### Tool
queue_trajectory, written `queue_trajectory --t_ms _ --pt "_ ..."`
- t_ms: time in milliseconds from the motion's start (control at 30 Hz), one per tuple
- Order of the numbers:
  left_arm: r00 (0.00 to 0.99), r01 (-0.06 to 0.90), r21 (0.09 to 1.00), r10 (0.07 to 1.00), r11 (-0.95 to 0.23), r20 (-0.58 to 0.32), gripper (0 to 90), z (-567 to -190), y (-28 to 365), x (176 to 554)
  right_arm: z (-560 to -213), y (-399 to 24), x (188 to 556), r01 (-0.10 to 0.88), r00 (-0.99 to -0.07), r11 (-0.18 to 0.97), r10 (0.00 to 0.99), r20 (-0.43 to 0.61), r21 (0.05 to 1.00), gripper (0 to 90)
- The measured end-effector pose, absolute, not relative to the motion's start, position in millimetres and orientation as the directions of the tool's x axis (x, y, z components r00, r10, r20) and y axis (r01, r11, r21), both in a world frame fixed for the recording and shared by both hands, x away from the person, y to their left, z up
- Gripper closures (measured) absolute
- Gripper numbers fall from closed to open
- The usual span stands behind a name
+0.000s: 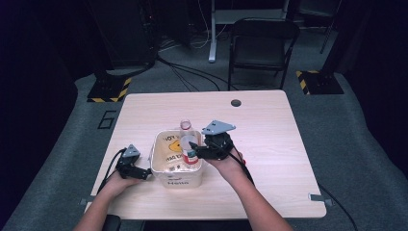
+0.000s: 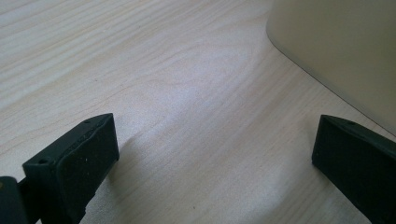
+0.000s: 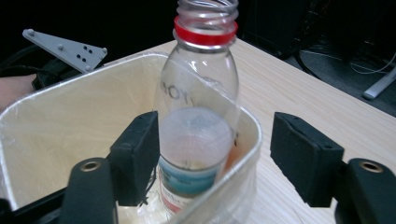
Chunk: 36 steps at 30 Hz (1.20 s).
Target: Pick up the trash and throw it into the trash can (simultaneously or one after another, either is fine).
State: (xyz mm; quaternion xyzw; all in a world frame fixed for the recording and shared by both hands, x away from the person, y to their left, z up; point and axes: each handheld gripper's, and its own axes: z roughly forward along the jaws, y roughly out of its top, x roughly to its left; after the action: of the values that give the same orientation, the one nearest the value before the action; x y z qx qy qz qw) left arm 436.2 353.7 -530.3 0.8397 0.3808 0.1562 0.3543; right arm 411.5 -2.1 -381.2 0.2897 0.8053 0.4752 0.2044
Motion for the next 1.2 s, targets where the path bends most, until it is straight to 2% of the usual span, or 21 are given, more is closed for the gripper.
queue_trajectory --t_ms 300,1200 --pt "0.661 0.529 0.714 0.750 -0.460 -0.007 0.2 -530 354 436 -387 -31 407 0.315 -0.718 0.344 0.696 -0.016 0.885 38.8" --pt "0.661 0.528 0.714 0.750 -0.460 -0.006 0.2 -530 354 436 -427 -95 402 0.408 -0.605 0.269 0.795 0.037 0.872 39.8"
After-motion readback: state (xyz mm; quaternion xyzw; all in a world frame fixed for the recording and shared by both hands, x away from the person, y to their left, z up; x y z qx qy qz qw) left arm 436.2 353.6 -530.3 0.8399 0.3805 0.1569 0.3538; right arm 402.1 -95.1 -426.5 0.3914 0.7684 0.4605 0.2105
